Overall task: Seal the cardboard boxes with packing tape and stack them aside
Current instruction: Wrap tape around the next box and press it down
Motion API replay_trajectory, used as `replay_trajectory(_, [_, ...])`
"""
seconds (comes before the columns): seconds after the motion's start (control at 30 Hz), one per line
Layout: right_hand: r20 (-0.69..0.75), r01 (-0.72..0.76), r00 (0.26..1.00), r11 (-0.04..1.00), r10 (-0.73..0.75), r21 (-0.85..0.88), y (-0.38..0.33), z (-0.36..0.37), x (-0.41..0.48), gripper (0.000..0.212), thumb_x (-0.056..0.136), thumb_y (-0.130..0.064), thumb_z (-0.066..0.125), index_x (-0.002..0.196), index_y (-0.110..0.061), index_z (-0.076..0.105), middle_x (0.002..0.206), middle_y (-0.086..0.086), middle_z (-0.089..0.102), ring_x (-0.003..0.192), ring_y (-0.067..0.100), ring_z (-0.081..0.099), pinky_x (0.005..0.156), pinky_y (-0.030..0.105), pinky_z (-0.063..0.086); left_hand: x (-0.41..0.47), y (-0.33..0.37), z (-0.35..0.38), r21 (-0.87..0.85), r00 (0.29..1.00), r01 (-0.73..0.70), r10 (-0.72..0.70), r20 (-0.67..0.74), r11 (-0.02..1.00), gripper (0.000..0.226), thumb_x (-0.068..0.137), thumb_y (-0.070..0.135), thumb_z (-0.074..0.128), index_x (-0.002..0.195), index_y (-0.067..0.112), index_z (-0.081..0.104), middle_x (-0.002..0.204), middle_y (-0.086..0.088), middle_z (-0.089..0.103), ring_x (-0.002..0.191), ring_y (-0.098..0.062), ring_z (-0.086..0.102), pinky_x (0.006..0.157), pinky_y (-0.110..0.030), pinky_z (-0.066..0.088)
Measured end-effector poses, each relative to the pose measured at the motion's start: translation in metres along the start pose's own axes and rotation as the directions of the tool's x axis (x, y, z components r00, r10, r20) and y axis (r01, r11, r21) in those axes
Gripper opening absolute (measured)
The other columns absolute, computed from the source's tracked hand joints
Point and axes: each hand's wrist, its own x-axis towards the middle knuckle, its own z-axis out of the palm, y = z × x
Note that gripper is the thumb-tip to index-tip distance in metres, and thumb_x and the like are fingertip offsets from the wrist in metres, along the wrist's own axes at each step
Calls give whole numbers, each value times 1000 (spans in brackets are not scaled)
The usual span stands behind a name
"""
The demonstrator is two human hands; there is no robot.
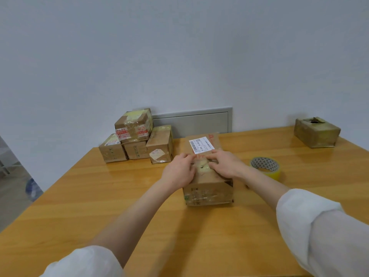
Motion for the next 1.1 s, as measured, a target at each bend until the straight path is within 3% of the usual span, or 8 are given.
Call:
replay_trajectory(0.1, [9,4,1000,999,-5,37,3,-3,-2,40,101,-16,38,136,-28,53,151,2,37,133,26,39,104,34,34,10,6,1,-104,987,-112,122,102,988,51,103,24,37,151,13,25,159,-3,21,145,-19,18,116,-30,16])
replay_trajectory(0.2, [-39,-38,998,995,42,97,7,-4,-5,44,99,-8,36,135,-25,54,148,2,43,132,24,41,103,33,36,15,10,11,39,949,-147,130,286,988,57,104,37,23,154,12,8,161,-4,3,148,-20,-1,120,-37,3])
replay_trajectory(0.37, [-304,-322,898,946,319,42,46,-21,-23,46,93,-6,40,134,-24,52,135,3,49,124,26,46,95,39,44,16,9,16,111,936,-137,92,339,984,61,103,44,16,154,15,2,161,-3,-3,148,-15,-4,120,-39,1])
replay_trajectory(0.57, [-136,-463,886,848,442,-257,85,-19,-50,14,90,-20,48,100,-19,59,114,5,62,94,25,55,72,30,46,21,20,10,60,974,-87,73,215,994,63,103,45,21,154,11,5,161,-6,3,148,-18,3,121,-39,6])
replay_trajectory(0.73, [-134,-441,897,847,420,-297,95,-3,-53,28,96,-17,44,115,-21,63,115,3,63,108,24,56,74,29,39,19,30,16,104,942,-107,68,327,989,64,102,48,20,153,13,5,161,-6,2,148,-19,1,120,-39,3])
replay_trajectory(0.87, [-240,-387,894,922,378,10,87,-15,-46,24,95,-29,49,115,-29,64,113,0,64,106,26,59,77,32,45,25,29,2,-146,965,-7,45,259,989,64,98,42,45,151,18,18,155,-6,30,135,-24,39,107,-34,33])
replay_trajectory(0.97, [-321,-175,901,922,291,346,67,-34,-38,13,88,-22,57,78,-21,65,78,3,63,80,26,58,63,34,43,29,36,-19,-414,998,30,-4,64,910,85,90,38,62,154,19,9,155,-4,31,139,-21,34,104,-32,35])
replay_trajectory(1.1, [-362,122,930,878,62,464,31,-49,-30,12,83,-11,61,83,-1,67,69,13,56,66,19,46,60,33,33,37,53,-43,-674,997,19,-63,-40,739,75,83,38,71,146,18,36,142,0,47,131,-16,44,102,-41,43])
